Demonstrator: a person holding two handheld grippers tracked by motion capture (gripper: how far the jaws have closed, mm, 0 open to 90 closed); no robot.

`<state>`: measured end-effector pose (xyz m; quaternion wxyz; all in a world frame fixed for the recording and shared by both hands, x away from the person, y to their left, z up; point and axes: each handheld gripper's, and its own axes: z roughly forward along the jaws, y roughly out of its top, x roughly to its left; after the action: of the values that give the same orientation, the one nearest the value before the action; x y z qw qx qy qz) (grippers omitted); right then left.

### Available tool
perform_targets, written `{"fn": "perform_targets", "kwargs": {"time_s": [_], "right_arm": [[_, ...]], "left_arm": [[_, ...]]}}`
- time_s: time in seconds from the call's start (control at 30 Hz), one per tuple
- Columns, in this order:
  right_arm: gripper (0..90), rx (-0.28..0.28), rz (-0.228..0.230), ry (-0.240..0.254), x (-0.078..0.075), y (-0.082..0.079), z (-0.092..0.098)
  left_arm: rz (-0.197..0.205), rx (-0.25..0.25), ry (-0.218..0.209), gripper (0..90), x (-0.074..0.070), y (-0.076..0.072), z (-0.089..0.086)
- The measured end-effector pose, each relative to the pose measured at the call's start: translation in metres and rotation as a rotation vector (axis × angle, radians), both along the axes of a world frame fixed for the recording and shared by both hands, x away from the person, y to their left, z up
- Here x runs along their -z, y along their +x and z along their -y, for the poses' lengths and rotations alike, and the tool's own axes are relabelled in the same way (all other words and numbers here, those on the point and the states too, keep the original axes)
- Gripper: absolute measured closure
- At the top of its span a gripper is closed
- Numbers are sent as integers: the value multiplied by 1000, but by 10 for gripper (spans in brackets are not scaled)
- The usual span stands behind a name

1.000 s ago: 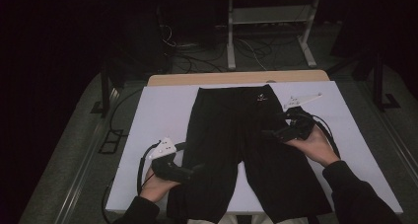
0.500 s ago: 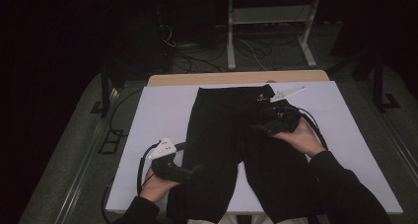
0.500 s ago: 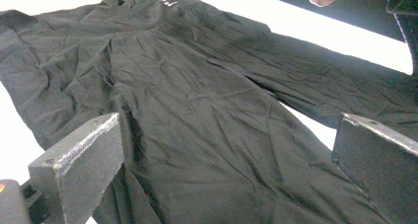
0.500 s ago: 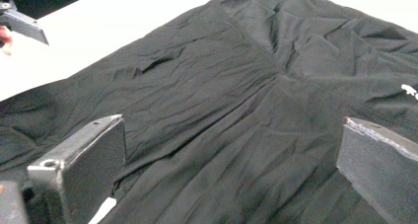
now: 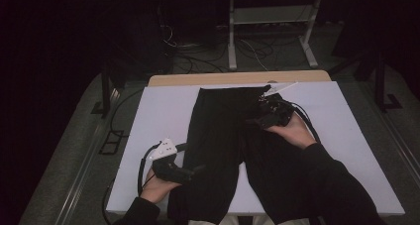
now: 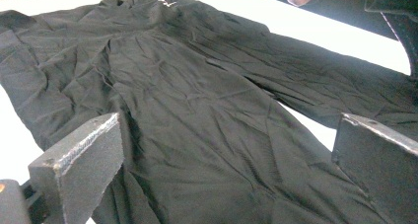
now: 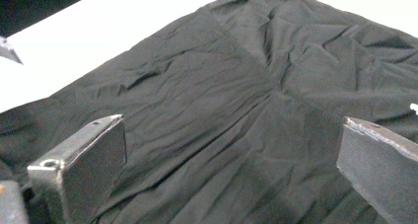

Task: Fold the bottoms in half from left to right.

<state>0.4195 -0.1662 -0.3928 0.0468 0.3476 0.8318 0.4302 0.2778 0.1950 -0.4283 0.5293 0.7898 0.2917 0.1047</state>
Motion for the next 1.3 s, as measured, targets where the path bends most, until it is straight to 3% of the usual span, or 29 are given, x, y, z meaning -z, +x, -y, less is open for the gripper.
{"fn": "perform_targets", "kwargs": {"time_s": [0.7, 1.3], "right_arm": [[0, -61, -10, 4, -8, 32, -48], [0, -33, 22, 23, -11, 62, -76]], "left_arm": [[-2, 6, -5, 0, 0, -1, 0], [-4, 7, -18, 0, -1, -1, -1]]}}
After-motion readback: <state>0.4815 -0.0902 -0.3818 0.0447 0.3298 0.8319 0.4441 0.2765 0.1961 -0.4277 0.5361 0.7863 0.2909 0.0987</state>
